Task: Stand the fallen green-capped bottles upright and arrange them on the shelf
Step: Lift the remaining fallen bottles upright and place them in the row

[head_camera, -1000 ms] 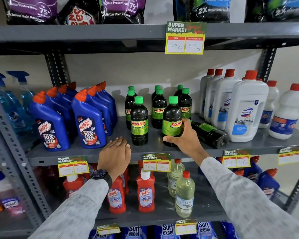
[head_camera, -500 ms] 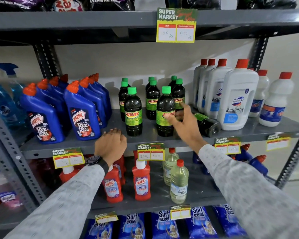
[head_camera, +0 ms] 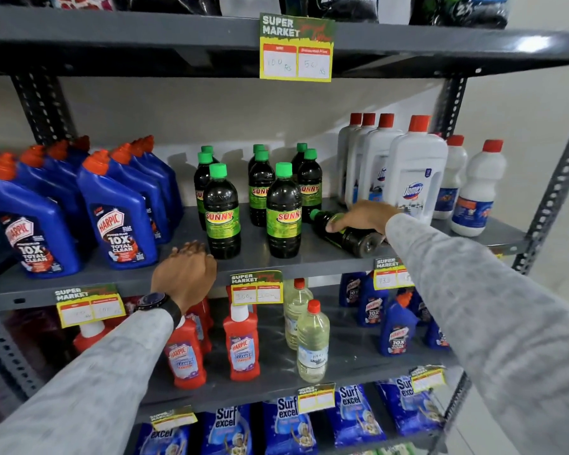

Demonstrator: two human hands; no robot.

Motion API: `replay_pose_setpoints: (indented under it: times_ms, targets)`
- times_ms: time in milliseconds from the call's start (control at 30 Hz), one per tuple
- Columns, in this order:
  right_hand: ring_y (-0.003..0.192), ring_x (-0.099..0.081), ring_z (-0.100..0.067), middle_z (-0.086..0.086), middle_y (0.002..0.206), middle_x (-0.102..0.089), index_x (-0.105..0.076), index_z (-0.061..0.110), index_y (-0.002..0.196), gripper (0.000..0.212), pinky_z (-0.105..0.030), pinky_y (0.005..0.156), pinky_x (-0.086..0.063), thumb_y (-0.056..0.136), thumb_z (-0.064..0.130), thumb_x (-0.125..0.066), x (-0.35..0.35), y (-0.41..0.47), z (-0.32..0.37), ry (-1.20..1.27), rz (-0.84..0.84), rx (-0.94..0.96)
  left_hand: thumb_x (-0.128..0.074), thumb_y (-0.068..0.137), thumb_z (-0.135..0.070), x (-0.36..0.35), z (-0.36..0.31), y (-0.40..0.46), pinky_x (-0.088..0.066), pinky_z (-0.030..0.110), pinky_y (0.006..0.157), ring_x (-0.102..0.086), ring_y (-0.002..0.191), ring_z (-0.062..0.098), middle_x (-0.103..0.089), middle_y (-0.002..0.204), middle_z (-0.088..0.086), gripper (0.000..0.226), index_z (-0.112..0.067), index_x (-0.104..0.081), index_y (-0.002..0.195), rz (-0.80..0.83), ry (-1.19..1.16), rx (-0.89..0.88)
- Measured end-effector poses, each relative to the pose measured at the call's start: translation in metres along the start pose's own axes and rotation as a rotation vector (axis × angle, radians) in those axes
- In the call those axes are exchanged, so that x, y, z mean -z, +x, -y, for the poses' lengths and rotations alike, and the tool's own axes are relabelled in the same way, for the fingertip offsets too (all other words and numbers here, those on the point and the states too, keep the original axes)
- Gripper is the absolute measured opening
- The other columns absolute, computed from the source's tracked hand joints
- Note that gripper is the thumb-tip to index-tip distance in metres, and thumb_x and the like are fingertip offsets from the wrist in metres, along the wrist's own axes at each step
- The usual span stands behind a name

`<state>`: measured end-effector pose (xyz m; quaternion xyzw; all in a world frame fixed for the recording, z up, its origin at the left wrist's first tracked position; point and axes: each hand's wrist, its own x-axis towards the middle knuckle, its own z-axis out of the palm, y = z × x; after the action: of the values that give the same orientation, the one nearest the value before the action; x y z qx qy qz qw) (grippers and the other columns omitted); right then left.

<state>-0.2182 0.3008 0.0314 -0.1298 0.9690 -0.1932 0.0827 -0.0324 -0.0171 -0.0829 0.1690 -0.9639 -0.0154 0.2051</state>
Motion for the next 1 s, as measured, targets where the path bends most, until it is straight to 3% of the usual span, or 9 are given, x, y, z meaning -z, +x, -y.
replay_pose_setpoints:
  times_ms: [167, 267, 367, 467, 600, 700, 833, 900, 1000]
  targets:
    - [0.104, -0.062, -0.027, -0.01, 0.123, -0.064, -0.057, 0.001, 0.132, 0.09, -0.032, 0.083, -0.048, 0.068, 0.057, -0.089, -0.013, 0.006, -0.014, 0.382, -0.126, -0.053, -0.01, 0.097, -0.043, -0.002, -0.009, 0.001, -0.04, 0.047, 0.113, -0.057, 0.127, 0.031, -0.061, 0.139, 0.018, 0.07, -0.005, -0.059, 0.129, -0.016, 0.008, 0.001]
    - [0.082, -0.064, -0.016, -0.006, 0.098, -0.068, -0.061, 0.001, 0.116, 0.076, -0.026, 0.062, -0.044, 0.071, 0.056, -0.088, -0.013, -0.002, -0.012, 0.715, -0.276, -0.02, -0.011, 0.096, -0.043, -0.001, -0.01, -0.001, -0.04, 0.047, 0.113, -0.057, 0.128, 0.03, -0.061, 0.14, 0.017, 0.069, -0.007, -0.06, 0.13, -0.023, 0.006, 0.004]
    - [0.095, -0.07, -0.019, 0.0, 0.101, -0.073, -0.067, 0.011, 0.111, 0.082, -0.03, 0.075, -0.055, 0.056, 0.07, -0.086, -0.021, -0.007, -0.003, 0.83, -0.451, 0.082, -0.01, 0.096, -0.044, -0.001, -0.006, -0.002, -0.039, 0.047, 0.115, -0.055, 0.132, 0.029, -0.058, 0.144, 0.016, 0.072, -0.006, -0.059, 0.134, -0.015, 0.015, 0.008]
    - [0.098, -0.069, -0.015, 0.005, 0.107, -0.071, -0.057, 0.018, 0.116, 0.076, -0.037, 0.086, -0.059, 0.061, 0.06, -0.089, -0.036, -0.013, -0.006, 0.856, -0.527, 0.157, -0.009, 0.096, -0.046, -0.004, -0.003, 0.0, -0.036, 0.046, 0.117, -0.05, 0.138, 0.027, -0.053, 0.15, 0.015, 0.074, -0.008, -0.056, 0.138, -0.004, 0.03, 0.02]
    - [0.099, -0.065, -0.018, 0.005, 0.109, -0.066, -0.051, 0.017, 0.12, 0.067, -0.036, 0.085, -0.054, 0.073, 0.045, -0.09, -0.055, -0.022, -0.015, 0.746, -0.59, 0.221, -0.013, 0.096, -0.042, -0.002, -0.006, 0.002, -0.032, 0.045, 0.12, -0.047, 0.14, 0.028, -0.052, 0.151, 0.015, 0.07, -0.007, -0.056, 0.14, -0.01, 0.027, 0.014]
    - [0.1, -0.061, -0.019, 0.005, 0.109, -0.061, -0.049, 0.014, 0.125, 0.069, -0.031, 0.083, -0.046, 0.077, 0.046, -0.087, -0.062, -0.021, -0.017, 0.712, -0.606, 0.223, -0.015, 0.097, -0.041, -0.002, -0.006, 0.003, -0.031, 0.045, 0.12, -0.047, 0.14, 0.028, -0.052, 0.151, 0.015, 0.068, -0.007, -0.056, 0.139, -0.02, 0.027, 0.015]
    - [0.103, -0.061, -0.018, 0.003, 0.115, -0.063, -0.045, 0.017, 0.129, 0.072, -0.031, 0.085, -0.046, 0.078, 0.046, -0.087, -0.061, -0.017, -0.019, 0.727, -0.569, 0.244, -0.015, 0.097, -0.041, -0.003, -0.005, 0.004, -0.033, 0.045, 0.119, -0.048, 0.139, 0.029, -0.054, 0.15, 0.015, 0.068, -0.008, -0.057, 0.139, -0.025, 0.027, 0.011]
    - [0.108, -0.061, -0.018, 0.002, 0.121, -0.062, -0.042, 0.016, 0.137, 0.075, -0.031, 0.09, -0.047, 0.081, 0.036, -0.087, -0.064, -0.015, -0.024, 0.764, -0.481, 0.259, -0.016, 0.098, -0.04, -0.004, -0.004, 0.002, -0.033, 0.045, 0.118, -0.049, 0.139, 0.029, -0.055, 0.149, 0.015, 0.067, -0.007, -0.058, 0.138, -0.03, 0.03, 0.013]
    - [0.119, -0.062, -0.022, 0.001, 0.129, -0.064, -0.041, 0.018, 0.146, 0.079, -0.044, 0.106, -0.049, 0.08, 0.013, -0.085, -0.072, -0.008, -0.039, 0.784, -0.361, 0.293, -0.016, 0.097, -0.04, -0.005, -0.004, -0.001, -0.033, 0.045, 0.118, -0.049, 0.138, 0.029, -0.055, 0.148, 0.016, 0.067, -0.007, -0.058, 0.137, -0.027, 0.033, 0.009]
